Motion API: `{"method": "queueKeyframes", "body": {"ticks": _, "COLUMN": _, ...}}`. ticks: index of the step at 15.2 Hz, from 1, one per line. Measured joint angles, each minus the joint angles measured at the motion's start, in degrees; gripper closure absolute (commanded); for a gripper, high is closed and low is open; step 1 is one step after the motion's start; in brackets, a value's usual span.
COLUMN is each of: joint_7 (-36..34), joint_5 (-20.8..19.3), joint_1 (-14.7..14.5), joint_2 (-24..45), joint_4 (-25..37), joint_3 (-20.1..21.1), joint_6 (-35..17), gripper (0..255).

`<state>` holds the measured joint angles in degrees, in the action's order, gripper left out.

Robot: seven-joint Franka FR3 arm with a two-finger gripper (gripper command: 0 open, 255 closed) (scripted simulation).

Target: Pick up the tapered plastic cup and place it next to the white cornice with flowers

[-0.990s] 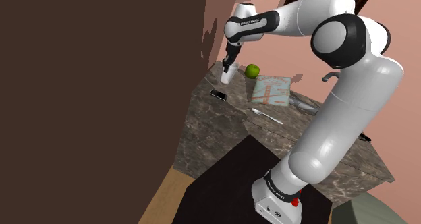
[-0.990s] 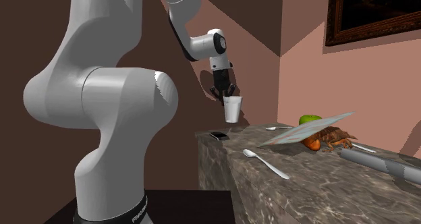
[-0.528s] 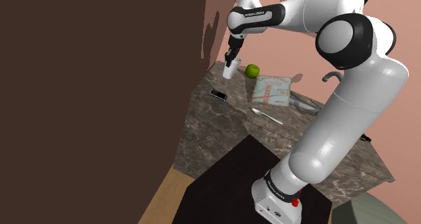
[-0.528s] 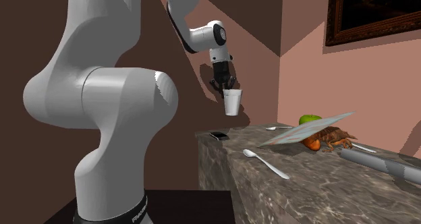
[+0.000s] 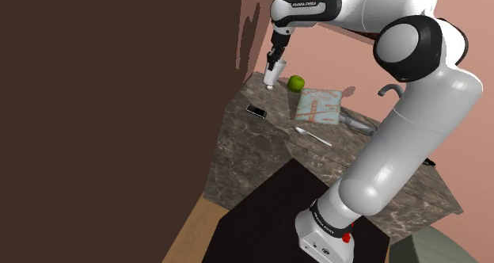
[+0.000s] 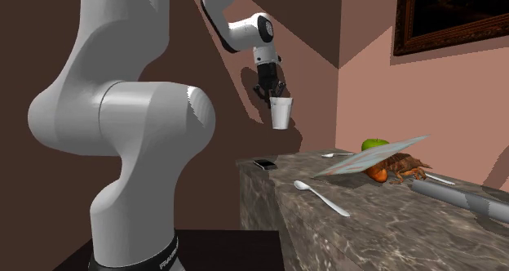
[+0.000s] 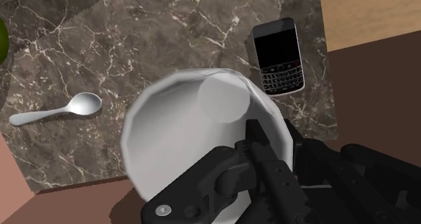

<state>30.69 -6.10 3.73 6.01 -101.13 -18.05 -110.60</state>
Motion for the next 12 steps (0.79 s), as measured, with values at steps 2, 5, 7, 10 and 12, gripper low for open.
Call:
{"method": "queueKeyframes", "body": {"ticks": 2, "joint_7": 0.07, "joint_5": 0.0, "joint_1": -0.06, "joint_2": -0.15, "joint_4": 1.42, "joint_3": 0.04, "joint_6": 1.56, "gripper": 255}}
{"method": "queueKeyframes", "body": {"ticks": 5, "joint_7": 0.32, "joint_5": 0.02, "joint_1": -0.06, "joint_2": -0.37, "joint_4": 3.55, "joint_3": 0.03, "joint_6": 3.88, "gripper": 255}}
{"method": "queueKeyframes", "body": {"ticks": 7, "joint_7": 0.58, "joint_5": 0.13, "joint_1": -0.01, "joint_2": -0.19, "joint_4": 5.24, "joint_3": 0.0, "joint_6": 5.39, "gripper": 255}}
{"method": "queueKeyframes", "body": {"ticks": 10, "joint_7": 0.81, "joint_5": 0.2, "joint_1": 0.01, "joint_2": -0.15, "joint_4": 7.15, "joint_3": -0.02, "joint_6": 7.24, "gripper": 255}}
{"method": "queueKeyframes", "body": {"ticks": 12, "joint_7": 1.88, "joint_5": -0.2, "joint_1": 0.58, "joint_2": -1.71, "joint_4": 5.48, "joint_3": -0.56, "joint_6": 6.94, "gripper": 255}}
